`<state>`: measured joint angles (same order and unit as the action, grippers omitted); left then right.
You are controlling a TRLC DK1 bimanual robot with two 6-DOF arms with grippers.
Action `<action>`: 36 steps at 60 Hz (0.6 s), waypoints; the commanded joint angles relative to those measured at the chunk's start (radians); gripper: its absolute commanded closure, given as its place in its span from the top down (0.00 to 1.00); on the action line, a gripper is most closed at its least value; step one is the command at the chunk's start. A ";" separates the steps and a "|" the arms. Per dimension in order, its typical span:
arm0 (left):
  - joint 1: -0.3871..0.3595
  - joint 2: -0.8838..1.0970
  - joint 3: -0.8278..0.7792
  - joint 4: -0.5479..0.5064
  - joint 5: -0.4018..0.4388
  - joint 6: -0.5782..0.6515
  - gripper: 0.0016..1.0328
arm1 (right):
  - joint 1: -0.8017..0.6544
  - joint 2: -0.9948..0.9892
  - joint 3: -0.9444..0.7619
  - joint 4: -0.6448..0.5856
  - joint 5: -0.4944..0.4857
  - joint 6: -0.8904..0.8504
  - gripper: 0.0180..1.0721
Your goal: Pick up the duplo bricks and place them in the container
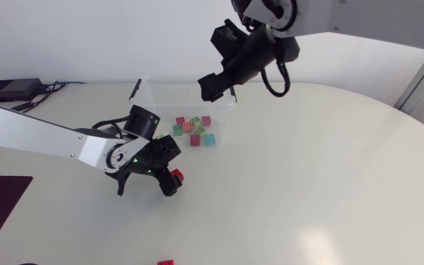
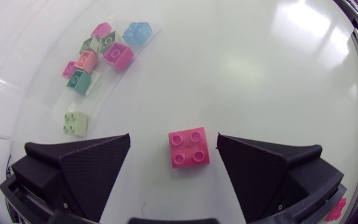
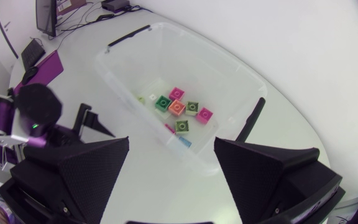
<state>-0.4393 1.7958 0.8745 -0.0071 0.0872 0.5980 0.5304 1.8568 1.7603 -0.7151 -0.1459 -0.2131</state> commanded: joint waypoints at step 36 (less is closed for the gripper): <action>0.096 -0.381 -0.109 -0.113 0.031 -0.030 0.25 | 0.461 -0.289 -0.788 0.154 -0.047 -0.227 0.95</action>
<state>-0.3607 1.4830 0.8017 -0.0975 0.1036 0.5789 0.9501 1.5093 1.0008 -0.5846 -0.1951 -0.4423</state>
